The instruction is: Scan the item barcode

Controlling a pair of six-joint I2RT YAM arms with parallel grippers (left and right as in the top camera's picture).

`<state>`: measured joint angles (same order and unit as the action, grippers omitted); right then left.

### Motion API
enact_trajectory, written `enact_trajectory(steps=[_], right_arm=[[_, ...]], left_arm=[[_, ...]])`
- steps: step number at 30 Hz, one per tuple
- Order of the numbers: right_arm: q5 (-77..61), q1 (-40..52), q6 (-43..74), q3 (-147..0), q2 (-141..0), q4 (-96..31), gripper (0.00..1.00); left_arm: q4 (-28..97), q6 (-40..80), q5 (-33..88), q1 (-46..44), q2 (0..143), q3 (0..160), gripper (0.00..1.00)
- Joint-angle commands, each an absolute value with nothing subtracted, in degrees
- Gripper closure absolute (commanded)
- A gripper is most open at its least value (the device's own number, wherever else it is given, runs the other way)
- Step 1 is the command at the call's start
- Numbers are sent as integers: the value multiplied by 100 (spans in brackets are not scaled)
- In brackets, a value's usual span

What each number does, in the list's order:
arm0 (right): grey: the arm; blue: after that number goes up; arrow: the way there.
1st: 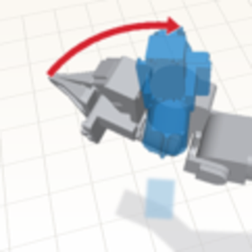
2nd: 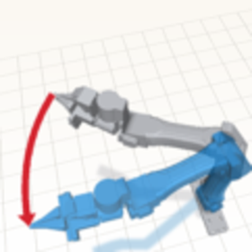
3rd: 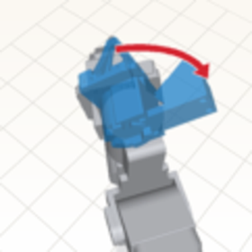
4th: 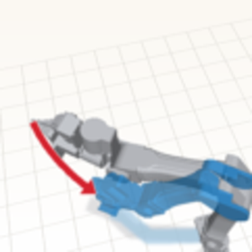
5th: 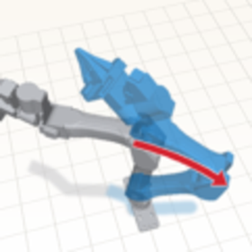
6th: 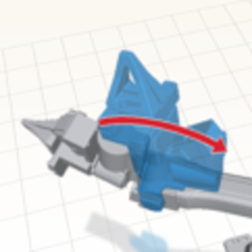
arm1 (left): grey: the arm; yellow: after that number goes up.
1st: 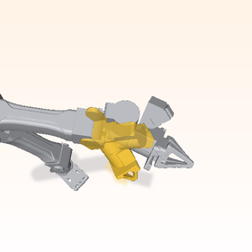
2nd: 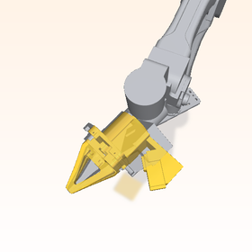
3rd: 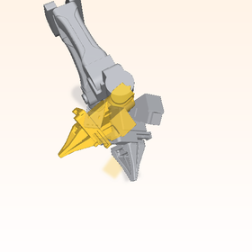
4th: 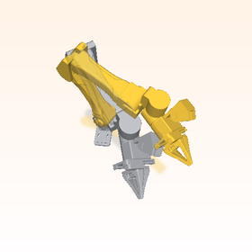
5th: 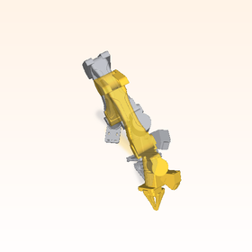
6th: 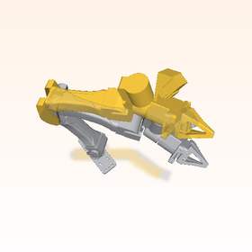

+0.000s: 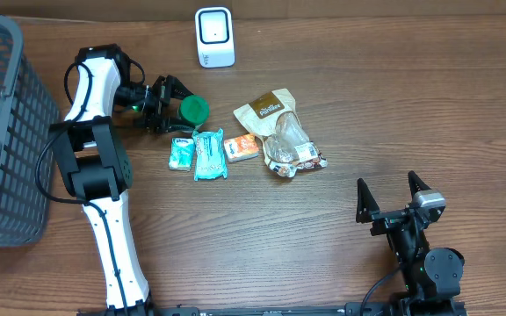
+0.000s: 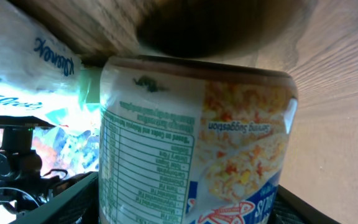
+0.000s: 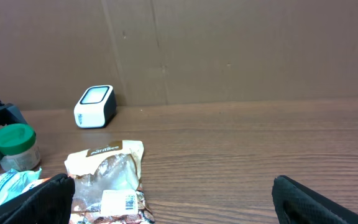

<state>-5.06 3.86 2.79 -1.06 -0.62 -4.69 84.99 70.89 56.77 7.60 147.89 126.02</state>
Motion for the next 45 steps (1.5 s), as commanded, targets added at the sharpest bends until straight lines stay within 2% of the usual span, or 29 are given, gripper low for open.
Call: enact_trajectory(steps=[1, 5, 22, 33, 39, 45], right_arm=[[-454, 416, 301, -47, -23, -443, 0], [-454, 416, 301, -47, -23, -443, 0], [-454, 416, 301, -47, -23, -443, 0], [-454, 416, 301, -47, -23, -443, 0], [-454, 416, 301, -47, -23, -443, 0], [-454, 416, 301, -47, -23, -443, 0]], left_arm=[[8521, 7043, 5808, 770, 14785, 12593, 11], [8530, 7050, 5808, 847, 14785, 12593, 0], [9129, 6748, 5782, 937, 14510, 12831, 0], [9262, 6958, 5345, 961, 14256, 14195, 0], [9111, 5690, 5266, 950, 14256, 15727, 0], [9089, 4224, 4807, 823, 14191, 18018, 0]])
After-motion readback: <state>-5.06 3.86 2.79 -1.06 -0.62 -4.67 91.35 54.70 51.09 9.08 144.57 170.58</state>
